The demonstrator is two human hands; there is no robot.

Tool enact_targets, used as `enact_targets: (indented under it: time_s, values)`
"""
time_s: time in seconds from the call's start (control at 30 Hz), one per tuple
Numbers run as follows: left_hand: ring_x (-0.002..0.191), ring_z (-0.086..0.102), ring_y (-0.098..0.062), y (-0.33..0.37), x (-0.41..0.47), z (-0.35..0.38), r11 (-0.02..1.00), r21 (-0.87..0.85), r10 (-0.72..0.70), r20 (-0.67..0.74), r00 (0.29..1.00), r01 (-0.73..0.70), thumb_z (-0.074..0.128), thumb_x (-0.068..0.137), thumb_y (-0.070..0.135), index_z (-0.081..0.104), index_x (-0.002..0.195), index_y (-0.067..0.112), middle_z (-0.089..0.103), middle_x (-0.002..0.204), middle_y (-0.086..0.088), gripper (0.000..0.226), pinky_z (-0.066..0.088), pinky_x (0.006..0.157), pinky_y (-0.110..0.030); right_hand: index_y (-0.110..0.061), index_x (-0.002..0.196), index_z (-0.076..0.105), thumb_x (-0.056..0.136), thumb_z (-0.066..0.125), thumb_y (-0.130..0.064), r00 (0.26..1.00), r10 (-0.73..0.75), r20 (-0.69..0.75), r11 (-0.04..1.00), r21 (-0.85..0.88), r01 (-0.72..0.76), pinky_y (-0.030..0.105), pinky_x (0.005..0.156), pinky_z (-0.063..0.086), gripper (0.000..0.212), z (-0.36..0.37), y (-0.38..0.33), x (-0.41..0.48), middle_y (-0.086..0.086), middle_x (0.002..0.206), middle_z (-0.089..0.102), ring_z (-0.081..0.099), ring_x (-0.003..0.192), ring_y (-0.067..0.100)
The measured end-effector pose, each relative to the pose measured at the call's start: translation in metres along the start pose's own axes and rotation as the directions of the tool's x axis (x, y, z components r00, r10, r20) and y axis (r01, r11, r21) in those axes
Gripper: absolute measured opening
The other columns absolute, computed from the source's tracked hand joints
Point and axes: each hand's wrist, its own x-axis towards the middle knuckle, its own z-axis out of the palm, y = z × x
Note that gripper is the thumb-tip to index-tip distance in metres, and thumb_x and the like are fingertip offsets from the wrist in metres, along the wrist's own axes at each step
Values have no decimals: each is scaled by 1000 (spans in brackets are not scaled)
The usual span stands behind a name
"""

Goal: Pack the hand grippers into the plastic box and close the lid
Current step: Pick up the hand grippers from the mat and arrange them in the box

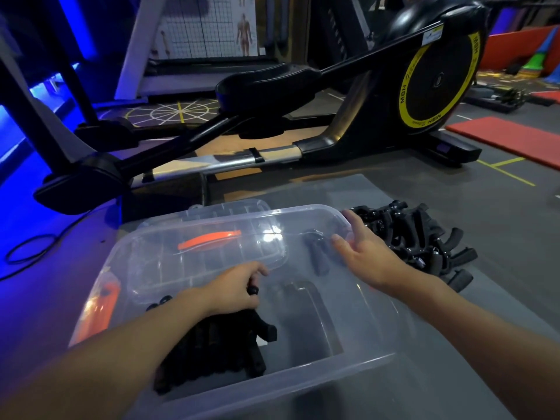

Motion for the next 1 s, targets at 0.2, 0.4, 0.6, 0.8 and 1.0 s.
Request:
enact_targets:
  time_s: [0.2, 0.4, 0.6, 0.8, 1.0]
  values:
    - [87, 60, -10, -14, -17, -13, 976, 217, -6, -12, 1000, 8, 71, 78, 19, 70, 93, 20, 64, 94, 7, 15, 48, 77, -20, -26, 153, 15, 95, 45, -48, 1000, 2, -10, 1000, 7, -1, 33, 109, 29, 69, -1, -4, -1, 9, 148, 42, 40, 135, 23]
    - [93, 59, -9, -23, -31, -19, 979, 200, -13, -71, 997, 27, 78, 79, 32, 66, 95, 25, 61, 97, 11, 21, 48, 87, -27, -25, 153, 16, 95, 46, -47, 1000, -2, -11, 1000, 0, 2, 29, 105, 30, 68, -2, -5, -2, 7, 147, 43, 41, 134, 22]
    - [91, 57, -12, -24, -30, -18, 978, 204, -15, -172, 985, 50, 76, 81, 26, 67, 99, 18, 64, 99, 6, 22, 43, 80, -24, -25, 153, 16, 94, 46, -48, 1000, -1, -15, 1000, -14, 0, 33, 107, 33, 70, -1, -4, -1, 7, 149, 42, 42, 134, 24]
    - [98, 57, -10, -29, -32, -23, 975, 214, -27, -109, 994, 50, 77, 80, 26, 65, 113, 22, 63, 110, 6, 36, 45, 88, -25, -28, 151, 19, 94, 46, -49, 1000, -5, -11, 1000, -19, 5, 34, 106, 34, 67, -1, -1, 0, 7, 144, 46, 44, 130, 24]
    - [98, 59, -11, -27, -34, -26, 972, 235, -1, -108, 994, 26, 78, 80, 29, 68, 111, 20, 66, 109, 7, 34, 45, 86, -24, -27, 152, 16, 93, 45, -50, 1000, 7, -12, 1000, -17, -7, 38, 110, 33, 70, -1, 1, 0, 7, 148, 42, 42, 133, 24]
